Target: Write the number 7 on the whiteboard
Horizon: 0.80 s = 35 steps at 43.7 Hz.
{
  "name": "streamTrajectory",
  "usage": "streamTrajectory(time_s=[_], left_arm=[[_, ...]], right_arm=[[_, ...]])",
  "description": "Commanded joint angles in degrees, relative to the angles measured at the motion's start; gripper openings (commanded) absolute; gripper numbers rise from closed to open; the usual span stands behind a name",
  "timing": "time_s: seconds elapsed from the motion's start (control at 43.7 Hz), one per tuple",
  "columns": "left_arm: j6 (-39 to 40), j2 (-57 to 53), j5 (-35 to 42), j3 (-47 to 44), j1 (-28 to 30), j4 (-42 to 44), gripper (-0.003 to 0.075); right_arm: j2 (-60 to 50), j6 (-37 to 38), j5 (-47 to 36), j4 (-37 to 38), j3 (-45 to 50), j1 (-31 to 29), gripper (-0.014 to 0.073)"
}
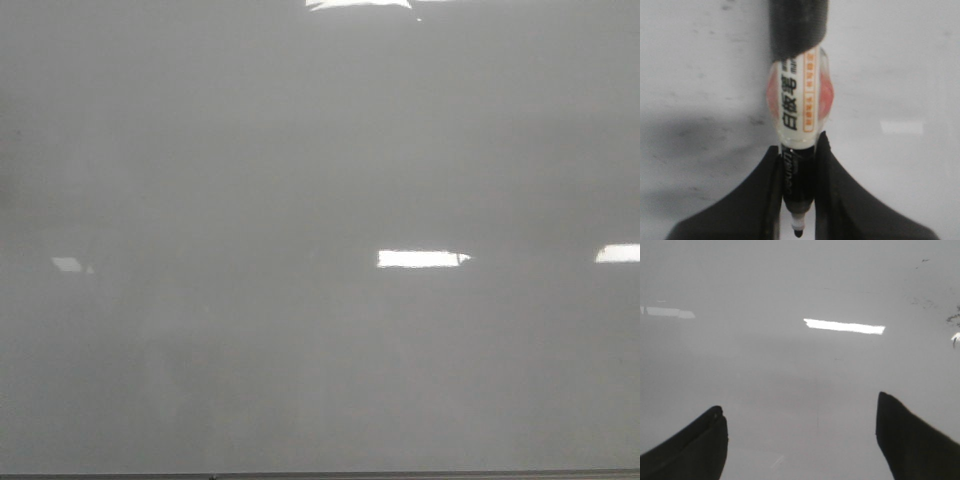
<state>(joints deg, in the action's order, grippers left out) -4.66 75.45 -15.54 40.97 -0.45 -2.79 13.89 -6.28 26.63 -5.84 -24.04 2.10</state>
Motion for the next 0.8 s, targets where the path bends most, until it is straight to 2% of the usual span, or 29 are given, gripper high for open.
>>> streamTrajectory(time_s=[0.0, 0.069, 0.137, 0.229, 0.321, 0.412, 0.595, 0.779], left_arm=[[-1.74, -3.81, -13.29, 6.55, -4.07, -1.67, -0.002], [-6.01, -4.39, -20.32, 9.66, -7.45, -1.67, -0.002], [-11.25, -5.25, -22.86, 11.41, -11.64, -1.67, -0.002], [-19.46, -7.25, -22.4, 12.07, -17.76, -2.73, -0.002], [-28.56, -9.84, -22.15, 12.07, -24.68, -4.33, -0.002], [-34.05, -13.01, -22.01, 12.07, -32.06, -5.97, -0.002], [-34.37, -16.76, -21.37, 12.07, -44.13, -6.2, -0.002], [-34.37, -16.87, -22.5, 12.07, -51.29, -6.1, -0.002]], right_arm=[[1.19, -0.04, -1.93, -0.39, -2.2, 0.11, 0.0624], [2.49, -0.04, 0.05, -0.44, -2.85, 0.47, 0.0624], [4.53, -0.04, 2.16, -0.56, -3.98, 1.29, 0.0624], [8.03, -1.25, 4.92, -0.84, -6.48, 3.87, 0.0624], [12.47, -6.83, 8.49, -2.94, -9.4, 8.28, 0.0624], [18.1, -14.01, 12.45, -7.56, -13.08, 14.43, 0.0624], [27.23, -23.16, 13.25, -12.62, -19.64, 27.06, 0.0624], [34.27, -26.61, 13.16, -12.6, -27.22, 37.08, 0.0624]])
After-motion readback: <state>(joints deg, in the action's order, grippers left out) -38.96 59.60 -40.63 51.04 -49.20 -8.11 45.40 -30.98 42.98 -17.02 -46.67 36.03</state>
